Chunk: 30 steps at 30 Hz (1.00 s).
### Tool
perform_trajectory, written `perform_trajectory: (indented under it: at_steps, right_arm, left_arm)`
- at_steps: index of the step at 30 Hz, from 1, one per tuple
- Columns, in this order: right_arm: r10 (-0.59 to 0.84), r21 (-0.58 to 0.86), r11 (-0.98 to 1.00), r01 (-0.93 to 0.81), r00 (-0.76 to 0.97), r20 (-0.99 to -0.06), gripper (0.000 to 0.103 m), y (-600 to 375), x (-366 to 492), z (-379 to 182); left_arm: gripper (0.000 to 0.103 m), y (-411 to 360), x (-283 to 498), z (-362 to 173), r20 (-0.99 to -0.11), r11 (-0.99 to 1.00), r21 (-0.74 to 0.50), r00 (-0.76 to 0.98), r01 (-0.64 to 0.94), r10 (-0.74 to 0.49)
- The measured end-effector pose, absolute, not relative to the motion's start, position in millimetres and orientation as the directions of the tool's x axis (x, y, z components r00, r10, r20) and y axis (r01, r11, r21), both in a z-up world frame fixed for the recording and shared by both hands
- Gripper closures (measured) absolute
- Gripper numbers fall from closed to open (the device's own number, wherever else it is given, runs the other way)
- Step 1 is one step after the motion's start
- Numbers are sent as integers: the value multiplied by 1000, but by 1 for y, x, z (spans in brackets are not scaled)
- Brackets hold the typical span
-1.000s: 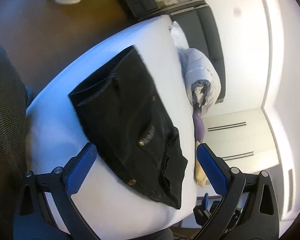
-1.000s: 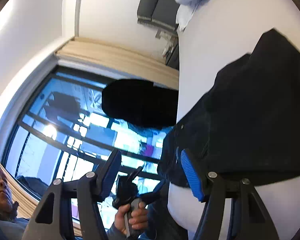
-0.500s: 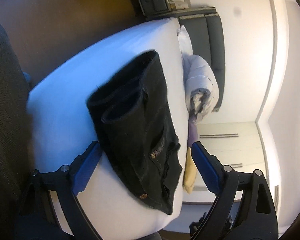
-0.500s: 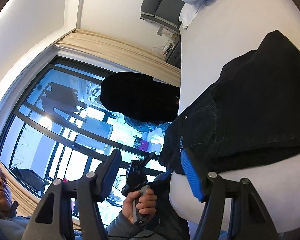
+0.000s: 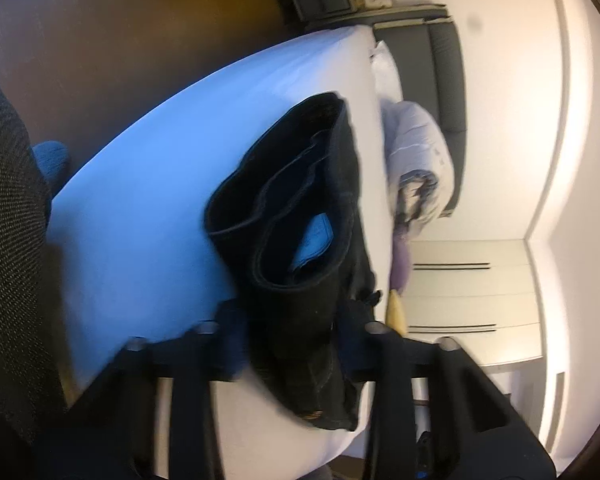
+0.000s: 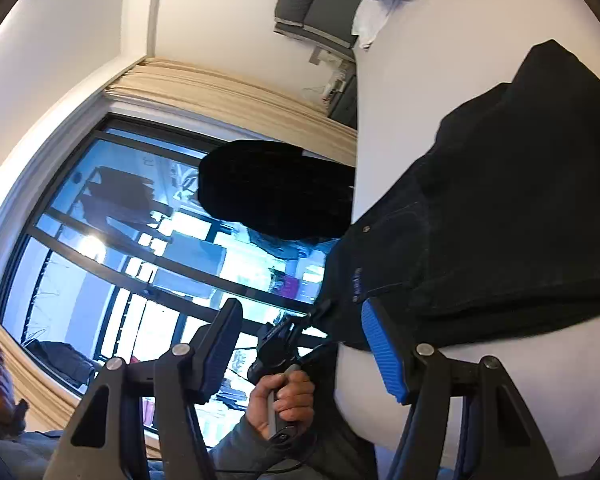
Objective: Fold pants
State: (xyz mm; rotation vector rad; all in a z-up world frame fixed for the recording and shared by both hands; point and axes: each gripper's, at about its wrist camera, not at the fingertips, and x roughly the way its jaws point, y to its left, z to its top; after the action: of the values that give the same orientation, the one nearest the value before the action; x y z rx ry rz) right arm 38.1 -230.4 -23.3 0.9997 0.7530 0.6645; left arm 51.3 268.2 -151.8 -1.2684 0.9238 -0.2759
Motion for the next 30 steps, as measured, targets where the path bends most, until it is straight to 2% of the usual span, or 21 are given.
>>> perform_trajectory:
  at_steps: [5, 13, 18, 21, 25, 27, 30]
  right_arm:
    - [759, 890, 442, -116, 577, -301, 37, -238, 65, -28]
    - [785, 880, 469, -72, 491, -377, 37, -231, 140, -51]
    - [748, 831, 542, 129, 378, -546, 36, -237, 183, -106]
    - [767, 862, 479, 168, 399, -503, 60, -251, 183, -127]
    - [749, 855, 496, 148, 425, -508, 89, -256, 173, -134]
    - [741, 856, 494, 156, 439, -508, 98, -258, 170, -138]
    - [745, 860, 485, 158, 439, -501, 100, -261, 170, -134]
  left_arm:
    - [88, 263, 57, -139, -493, 406, -867, 621, -290, -609]
    - [91, 244, 69, -93, -543, 564, -801, 641, -200, -543]
    - [91, 222, 78, -47, -538, 663, -744, 660, -80, -524]
    - [91, 199, 83, -18, -539, 725, -689, 665, 5, -517]
    - [91, 153, 93, 23, -540, 797, -587, 666, 141, -515]
    - [91, 122, 100, 39, -535, 815, -536, 660, 218, -528]
    - [91, 80, 115, 59, -538, 822, -488, 641, 294, -548]
